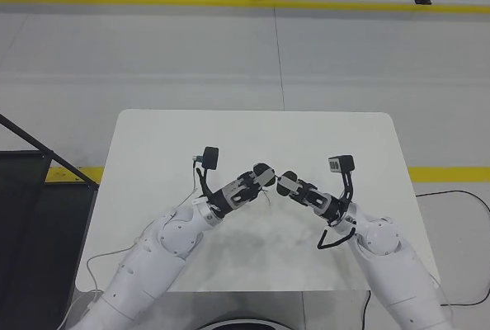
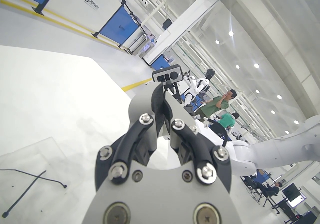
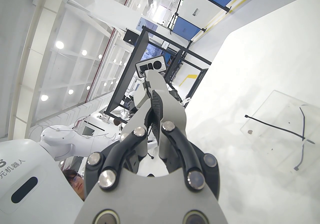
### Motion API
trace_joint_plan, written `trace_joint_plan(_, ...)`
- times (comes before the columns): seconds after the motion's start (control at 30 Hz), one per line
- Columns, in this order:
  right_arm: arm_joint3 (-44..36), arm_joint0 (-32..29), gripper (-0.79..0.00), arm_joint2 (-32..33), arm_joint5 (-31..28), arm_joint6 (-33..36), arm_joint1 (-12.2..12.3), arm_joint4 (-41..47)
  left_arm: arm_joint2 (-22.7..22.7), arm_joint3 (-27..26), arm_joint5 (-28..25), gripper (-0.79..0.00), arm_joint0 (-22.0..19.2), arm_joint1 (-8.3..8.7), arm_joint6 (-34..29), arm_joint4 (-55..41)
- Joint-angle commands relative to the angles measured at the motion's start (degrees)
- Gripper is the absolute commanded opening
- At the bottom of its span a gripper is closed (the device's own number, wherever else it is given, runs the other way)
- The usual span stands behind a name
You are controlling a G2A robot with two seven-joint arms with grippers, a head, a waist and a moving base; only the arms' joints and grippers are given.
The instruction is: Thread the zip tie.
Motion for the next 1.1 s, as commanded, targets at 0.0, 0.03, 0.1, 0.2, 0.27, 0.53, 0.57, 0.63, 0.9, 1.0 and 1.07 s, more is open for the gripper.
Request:
trace_joint_plan(0.0,-0.02,-0.02,-0.785,0.03,0.02,0.01,-0.02,-0.02,-0.08,0.05,-0.06,-0.785,-0.01,-0.05,-0.18,-0.08)
trace_joint_plan(0.03,-0.03,-0.02,-0.785,0.03,0.03,0.04,-0.02,-0.07,-0.10,0.07,-0.08,-0.779,0.00,-0.07,-0.22,-0.09)
trace_joint_plan(0.1,-0.04,-0.01,-0.785,0.07,0.08,0.10,-0.04,-0.15,-0.15,0.12,-0.07,-0.748,0.02,-0.14,-0.40,-0.21)
trace_joint_plan(0.2,-0.06,-0.03,-0.785,0.09,0.11,0.11,-0.07,-0.18,-0.27,0.16,-0.21,-0.751,0.03,-0.22,-0.59,-0.21)
trace_joint_plan(0.27,-0.05,-0.03,-0.785,0.11,0.11,0.12,-0.10,-0.20,-0.30,0.17,-0.19,-0.748,0.07,-0.27,-0.76,-0.34)
trace_joint_plan(0.53,-0.04,-0.07,-0.785,0.19,0.11,0.17,-0.17,-0.25,-0.52,0.22,-0.30,-0.770,0.15,-0.46,-1.26,-0.49)
trace_joint_plan(0.57,-0.04,-0.07,-0.785,0.20,0.12,0.18,-0.18,-0.26,-0.55,0.23,-0.30,-0.785,0.16,-0.49,-1.29,-0.48)
trace_joint_plan(0.63,-0.04,-0.08,-0.785,0.22,0.13,0.20,-0.20,-0.27,-0.62,0.21,-0.33,-0.785,0.19,-0.54,-1.31,-0.49)
trace_joint_plan(0.9,-0.08,-0.14,0.000,0.34,0.12,-0.08,-0.30,-0.14,-1.35,0.00,-0.31,-0.785,0.29,-0.63,-1.69,-0.86)
trace_joint_plan(1.0,-0.19,-0.31,0.000,0.63,-0.03,0.01,-0.27,-0.04,-2.22,-0.71,-0.12,-0.785,0.74,-0.51,-1.73,-0.97)
trace_joint_plan(1.07,-0.34,-0.47,0.000,0.96,-0.09,0.08,-0.21,-0.11,-3.05,-1.50,0.20,-0.785,1.27,-0.37,-1.73,-1.01)
